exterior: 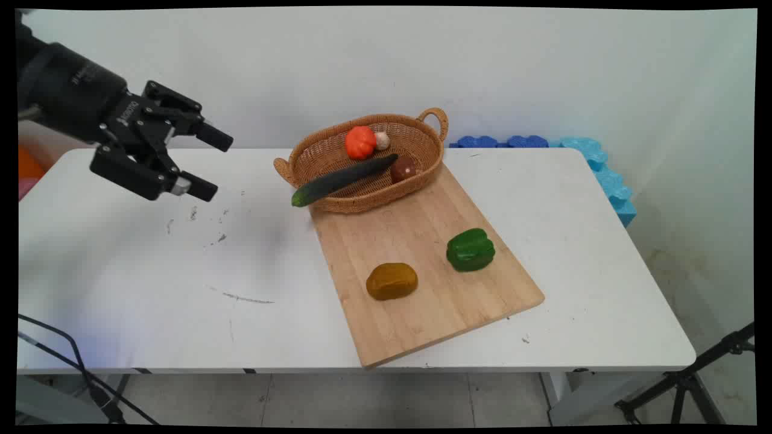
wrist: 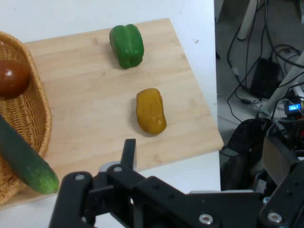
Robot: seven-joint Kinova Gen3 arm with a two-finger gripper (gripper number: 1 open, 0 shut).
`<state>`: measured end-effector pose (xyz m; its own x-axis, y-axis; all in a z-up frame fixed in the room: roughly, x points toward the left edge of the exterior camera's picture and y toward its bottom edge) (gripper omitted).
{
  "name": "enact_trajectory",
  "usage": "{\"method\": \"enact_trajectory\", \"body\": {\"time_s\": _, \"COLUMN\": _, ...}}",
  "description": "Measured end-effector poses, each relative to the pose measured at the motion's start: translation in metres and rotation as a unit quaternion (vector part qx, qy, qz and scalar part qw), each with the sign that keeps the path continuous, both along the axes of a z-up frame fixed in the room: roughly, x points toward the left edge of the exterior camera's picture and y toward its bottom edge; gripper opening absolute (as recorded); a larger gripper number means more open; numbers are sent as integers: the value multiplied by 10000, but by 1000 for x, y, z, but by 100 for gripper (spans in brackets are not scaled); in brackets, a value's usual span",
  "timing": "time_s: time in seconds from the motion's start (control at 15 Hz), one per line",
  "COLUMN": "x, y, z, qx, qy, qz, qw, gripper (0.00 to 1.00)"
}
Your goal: Pick up the potato from the cutting board
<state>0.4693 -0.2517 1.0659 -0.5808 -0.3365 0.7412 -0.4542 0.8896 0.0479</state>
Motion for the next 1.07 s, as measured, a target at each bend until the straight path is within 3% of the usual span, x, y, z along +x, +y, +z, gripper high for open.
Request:
{"method": "enact_trajectory", "body": {"time_s": 0.33, "x": -25, "y": -13, "z": -13, "qx": -19, "qy": -221, "qz": 82, "qw": 9997, "gripper": 100}}
{"method": "enact_trajectory", "body": {"time_s": 0.73, "x": -95, "y": -45, "z": -34, "qx": 19, "qy": -420, "qz": 475, "qw": 9980, "gripper": 100}}
{"method": "enact_trajectory", "body": {"time_s": 1.07, "x": -166, "y": -73, "z": -77, "qx": 189, "qy": -846, "qz": 726, "qw": 9936, "gripper": 100}}
